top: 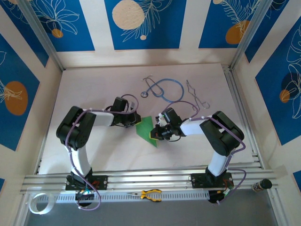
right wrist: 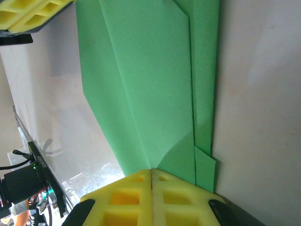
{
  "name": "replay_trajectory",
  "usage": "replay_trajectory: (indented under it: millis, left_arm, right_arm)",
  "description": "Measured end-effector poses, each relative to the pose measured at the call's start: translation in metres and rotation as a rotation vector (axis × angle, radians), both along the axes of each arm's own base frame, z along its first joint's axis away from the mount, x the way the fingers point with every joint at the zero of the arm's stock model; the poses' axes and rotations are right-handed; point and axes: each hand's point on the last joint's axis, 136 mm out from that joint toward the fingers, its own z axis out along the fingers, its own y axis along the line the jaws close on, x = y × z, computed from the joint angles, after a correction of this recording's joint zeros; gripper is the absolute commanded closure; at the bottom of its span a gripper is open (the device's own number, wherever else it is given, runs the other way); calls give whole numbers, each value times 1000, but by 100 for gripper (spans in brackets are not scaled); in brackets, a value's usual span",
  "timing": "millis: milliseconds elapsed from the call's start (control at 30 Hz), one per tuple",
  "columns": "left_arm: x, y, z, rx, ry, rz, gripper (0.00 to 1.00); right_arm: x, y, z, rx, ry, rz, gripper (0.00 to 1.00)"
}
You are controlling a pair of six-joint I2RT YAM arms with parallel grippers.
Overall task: Fold a paper plane with a square sheet of paper (pick it up from the middle)
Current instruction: Fourth fold the wing at the center of the table.
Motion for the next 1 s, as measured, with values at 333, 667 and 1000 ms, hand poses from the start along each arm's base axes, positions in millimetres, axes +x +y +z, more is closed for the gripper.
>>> replay_trajectory:
  millis: [333,667,1000]
  left_arm:
    - [27,23,2,64,-2,82,93]
    - [23,28,42,61,-69,95,90]
    - [-20,-13,81,4,-161,-33,89]
  right_arm:
    - [-1,0,0,-4,-9,23,100]
    - [-3,-5,1,-23,-5,71,100]
    - [-5,-8,1,-41,9,89,100]
